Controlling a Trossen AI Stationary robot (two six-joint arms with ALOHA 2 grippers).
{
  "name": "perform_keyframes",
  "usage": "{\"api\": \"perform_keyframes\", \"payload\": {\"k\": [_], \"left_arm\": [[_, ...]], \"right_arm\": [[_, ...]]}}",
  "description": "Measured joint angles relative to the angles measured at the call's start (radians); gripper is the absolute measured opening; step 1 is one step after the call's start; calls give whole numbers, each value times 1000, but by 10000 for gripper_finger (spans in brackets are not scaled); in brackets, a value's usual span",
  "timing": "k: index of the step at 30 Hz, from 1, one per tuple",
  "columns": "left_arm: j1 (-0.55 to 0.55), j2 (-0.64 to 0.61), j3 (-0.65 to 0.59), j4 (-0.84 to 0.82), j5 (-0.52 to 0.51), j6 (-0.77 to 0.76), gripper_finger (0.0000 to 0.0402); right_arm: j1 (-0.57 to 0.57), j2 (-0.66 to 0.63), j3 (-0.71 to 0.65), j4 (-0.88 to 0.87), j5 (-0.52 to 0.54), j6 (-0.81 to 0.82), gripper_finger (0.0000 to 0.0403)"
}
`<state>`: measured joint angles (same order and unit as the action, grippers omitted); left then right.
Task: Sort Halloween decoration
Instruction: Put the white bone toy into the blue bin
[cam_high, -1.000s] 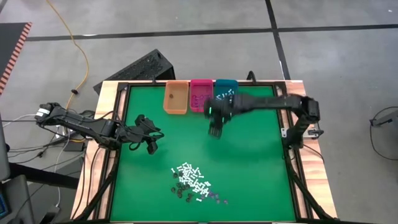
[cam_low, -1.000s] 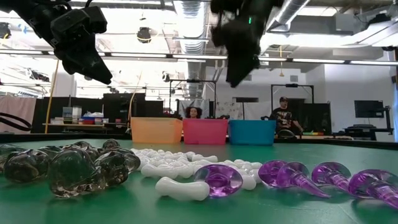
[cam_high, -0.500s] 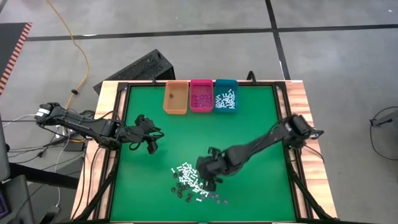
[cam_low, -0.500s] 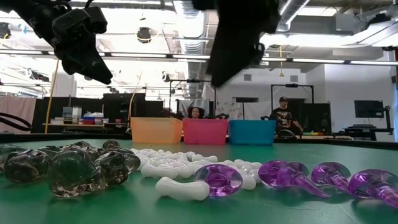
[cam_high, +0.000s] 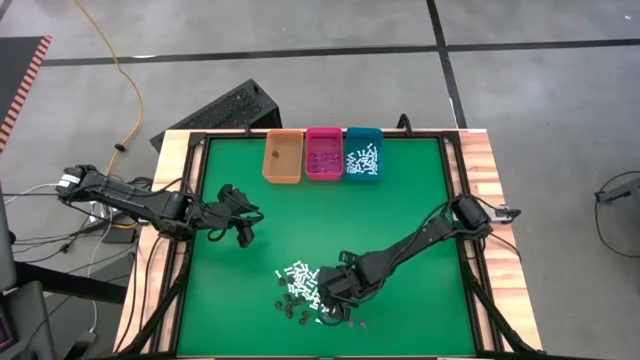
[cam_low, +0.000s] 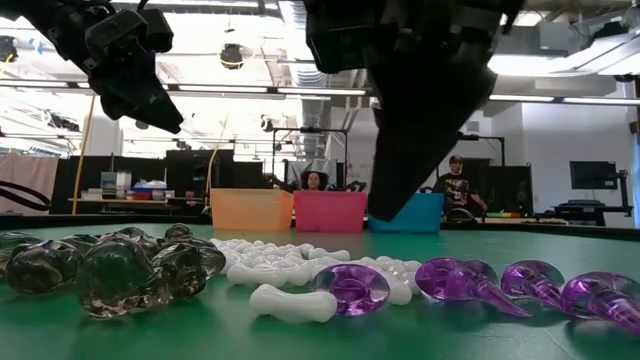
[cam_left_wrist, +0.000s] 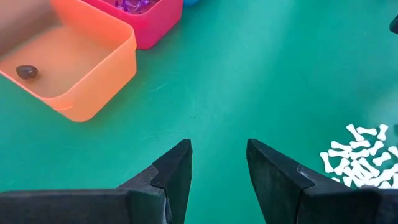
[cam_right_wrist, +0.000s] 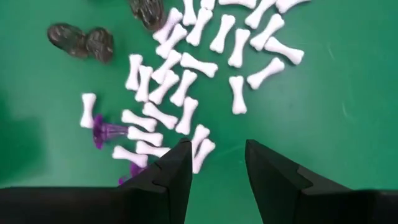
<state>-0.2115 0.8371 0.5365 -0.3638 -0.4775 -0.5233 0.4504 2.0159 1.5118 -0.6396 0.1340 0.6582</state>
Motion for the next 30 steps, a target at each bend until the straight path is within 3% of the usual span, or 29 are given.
{"api": "perform_keyframes", "payload": {"k": [10, 30], "left_arm": [[0, 0, 0, 3, 10, -20, 144], [0, 0, 0, 6, 10, -24, 144]], "right_arm": [[6, 1, -80, 9, 7, 51, 175], [52, 0, -61, 71, 82, 139, 175]]}}
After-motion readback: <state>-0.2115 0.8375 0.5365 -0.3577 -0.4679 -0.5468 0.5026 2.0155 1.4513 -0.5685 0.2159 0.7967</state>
